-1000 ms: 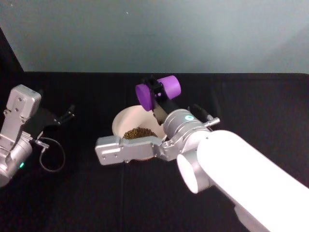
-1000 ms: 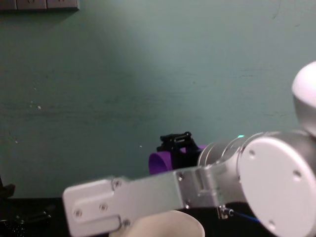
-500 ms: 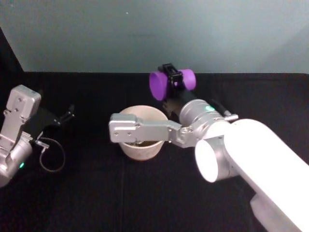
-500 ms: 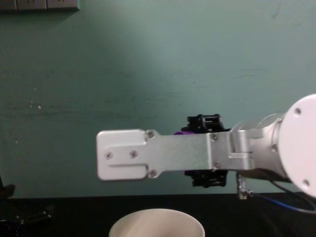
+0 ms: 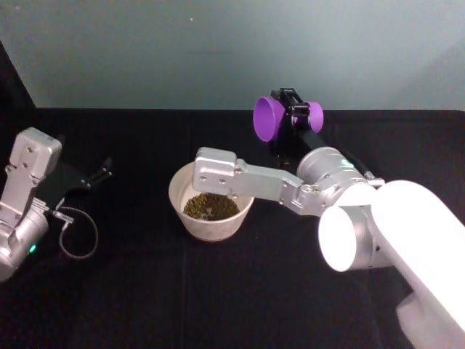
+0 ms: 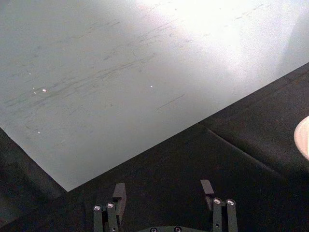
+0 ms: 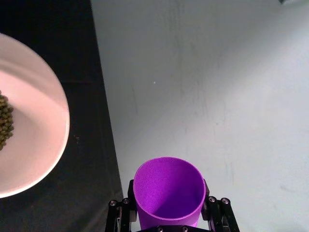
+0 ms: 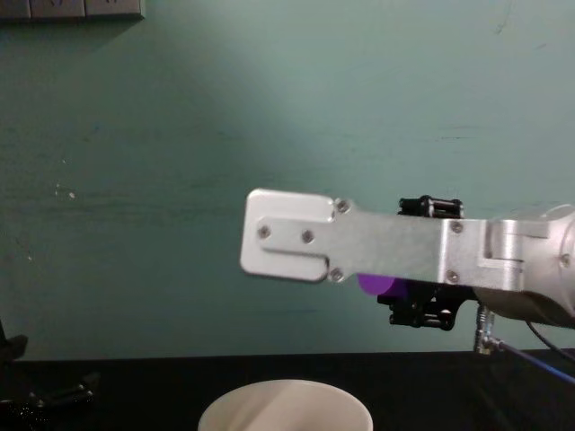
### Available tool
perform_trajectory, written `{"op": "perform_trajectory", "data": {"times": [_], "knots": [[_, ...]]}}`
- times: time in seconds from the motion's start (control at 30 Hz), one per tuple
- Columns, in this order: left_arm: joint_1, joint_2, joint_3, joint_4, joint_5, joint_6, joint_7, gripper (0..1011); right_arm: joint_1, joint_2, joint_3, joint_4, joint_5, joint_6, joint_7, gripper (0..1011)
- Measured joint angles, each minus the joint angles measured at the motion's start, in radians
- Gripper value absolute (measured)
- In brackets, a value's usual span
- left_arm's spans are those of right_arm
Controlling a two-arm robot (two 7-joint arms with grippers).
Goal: Pick up the cup and pour the mung beans from the cup into the bowl.
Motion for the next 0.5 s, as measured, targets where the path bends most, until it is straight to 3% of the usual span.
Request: {"op": "perform_trajectory", "data": {"times": [0.23, 0.5], "knots": [[0.0, 0.0, 0.0, 0.0, 0.0, 0.0, 0.0, 1000, -0.042, -0.021, 0.072, 0.001, 0.115, -0.036, -0.066, 726], [0.0, 0.0, 0.0, 0.0, 0.0, 0.0, 0.0, 1000, -0.089, -0.041, 0.173, 0.014, 0.294, -0.102, -0.128, 726]]}}
